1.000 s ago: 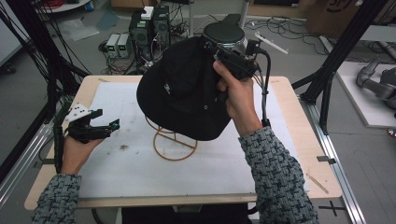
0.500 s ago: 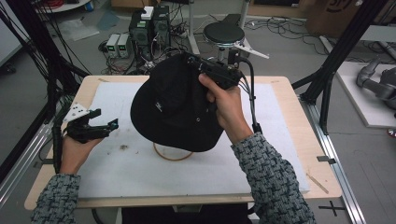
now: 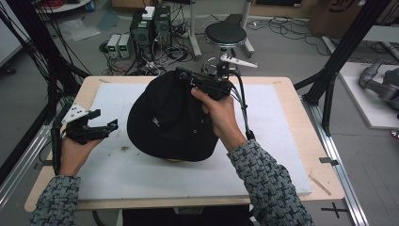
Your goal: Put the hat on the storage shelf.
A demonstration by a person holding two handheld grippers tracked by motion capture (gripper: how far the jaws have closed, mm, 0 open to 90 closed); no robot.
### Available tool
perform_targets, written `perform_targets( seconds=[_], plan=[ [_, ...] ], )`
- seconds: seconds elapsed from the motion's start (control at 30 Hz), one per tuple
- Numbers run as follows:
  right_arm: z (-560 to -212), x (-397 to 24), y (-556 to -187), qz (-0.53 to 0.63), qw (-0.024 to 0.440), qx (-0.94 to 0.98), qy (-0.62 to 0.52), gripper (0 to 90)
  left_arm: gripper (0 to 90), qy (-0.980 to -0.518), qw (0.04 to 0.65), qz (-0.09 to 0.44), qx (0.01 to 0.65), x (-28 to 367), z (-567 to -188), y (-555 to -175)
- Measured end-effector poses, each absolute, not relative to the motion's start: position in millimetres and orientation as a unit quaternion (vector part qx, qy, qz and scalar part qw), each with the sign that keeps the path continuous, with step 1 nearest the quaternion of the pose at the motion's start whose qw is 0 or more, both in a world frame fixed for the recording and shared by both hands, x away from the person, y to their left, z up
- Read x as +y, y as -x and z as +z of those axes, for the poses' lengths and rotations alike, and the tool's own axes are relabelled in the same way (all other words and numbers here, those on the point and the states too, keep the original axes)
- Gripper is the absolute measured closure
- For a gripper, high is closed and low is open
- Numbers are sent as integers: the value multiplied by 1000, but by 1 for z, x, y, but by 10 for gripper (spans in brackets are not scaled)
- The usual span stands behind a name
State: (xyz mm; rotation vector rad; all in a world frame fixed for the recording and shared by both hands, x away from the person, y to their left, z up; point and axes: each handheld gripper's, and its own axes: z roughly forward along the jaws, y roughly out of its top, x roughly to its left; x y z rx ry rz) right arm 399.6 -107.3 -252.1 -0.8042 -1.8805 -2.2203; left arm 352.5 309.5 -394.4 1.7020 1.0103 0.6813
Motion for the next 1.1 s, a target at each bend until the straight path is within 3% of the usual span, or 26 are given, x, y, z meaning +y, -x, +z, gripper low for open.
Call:
perform_targets(
  seconds=[0.37,0.57,1.1],
  plan=[
    [-257,-102,-398,-716,41,-644,266,844,160,-703,503,282,417,310,-394,-352],
    [-256,-104,-396,-711,28,-650,267,753,160,-704,502,282,416,308,-394,-352],
    [-260,-110,-397,-692,-10,-666,278,637,160,-702,503,283,416,310,-393,-352]
  ],
)
